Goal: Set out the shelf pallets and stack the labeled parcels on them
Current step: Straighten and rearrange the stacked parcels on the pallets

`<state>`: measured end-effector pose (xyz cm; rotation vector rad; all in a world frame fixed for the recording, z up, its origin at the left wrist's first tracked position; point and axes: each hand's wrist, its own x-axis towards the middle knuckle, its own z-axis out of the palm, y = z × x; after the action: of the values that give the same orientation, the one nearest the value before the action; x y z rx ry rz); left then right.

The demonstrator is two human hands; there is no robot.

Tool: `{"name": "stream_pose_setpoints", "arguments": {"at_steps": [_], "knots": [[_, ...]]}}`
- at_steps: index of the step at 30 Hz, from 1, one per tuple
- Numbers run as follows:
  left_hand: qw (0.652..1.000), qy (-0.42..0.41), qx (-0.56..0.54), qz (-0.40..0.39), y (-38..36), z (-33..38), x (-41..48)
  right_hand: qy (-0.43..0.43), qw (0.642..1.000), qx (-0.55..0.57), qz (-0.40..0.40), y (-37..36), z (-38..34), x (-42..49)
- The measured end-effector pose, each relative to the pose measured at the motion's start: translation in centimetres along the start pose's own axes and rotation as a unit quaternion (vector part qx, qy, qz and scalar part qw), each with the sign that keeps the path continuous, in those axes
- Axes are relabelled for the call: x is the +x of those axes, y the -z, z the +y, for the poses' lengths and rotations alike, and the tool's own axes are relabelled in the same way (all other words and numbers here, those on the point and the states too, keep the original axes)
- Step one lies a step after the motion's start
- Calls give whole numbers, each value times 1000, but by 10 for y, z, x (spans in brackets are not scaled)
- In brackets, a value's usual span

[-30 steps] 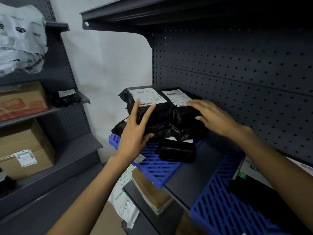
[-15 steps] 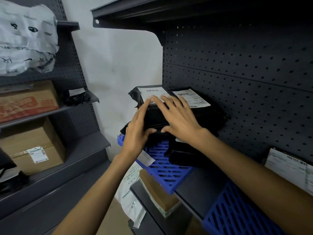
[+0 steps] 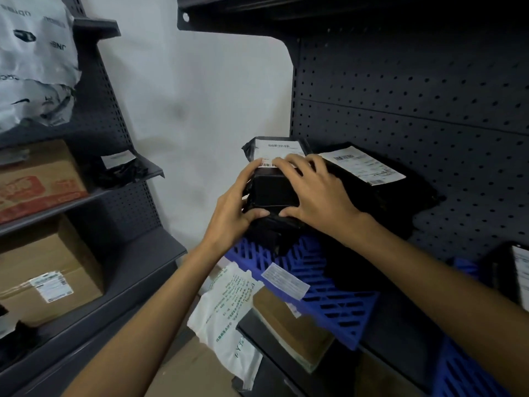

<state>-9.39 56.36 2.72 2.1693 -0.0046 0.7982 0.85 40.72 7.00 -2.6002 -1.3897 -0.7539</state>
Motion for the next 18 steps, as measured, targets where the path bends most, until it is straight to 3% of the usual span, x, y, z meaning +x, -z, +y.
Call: {"name": "stream_pose_setpoints", "arguments": {"at_steps": [8,18], "knots": [[998,-39,-29,-43,23,-34,20,-89,995,51,-8,-9,-24,12],[991,-41,-89,-92,40,-79,34,-120,991,-62,-11,-24,-59,30]]}}
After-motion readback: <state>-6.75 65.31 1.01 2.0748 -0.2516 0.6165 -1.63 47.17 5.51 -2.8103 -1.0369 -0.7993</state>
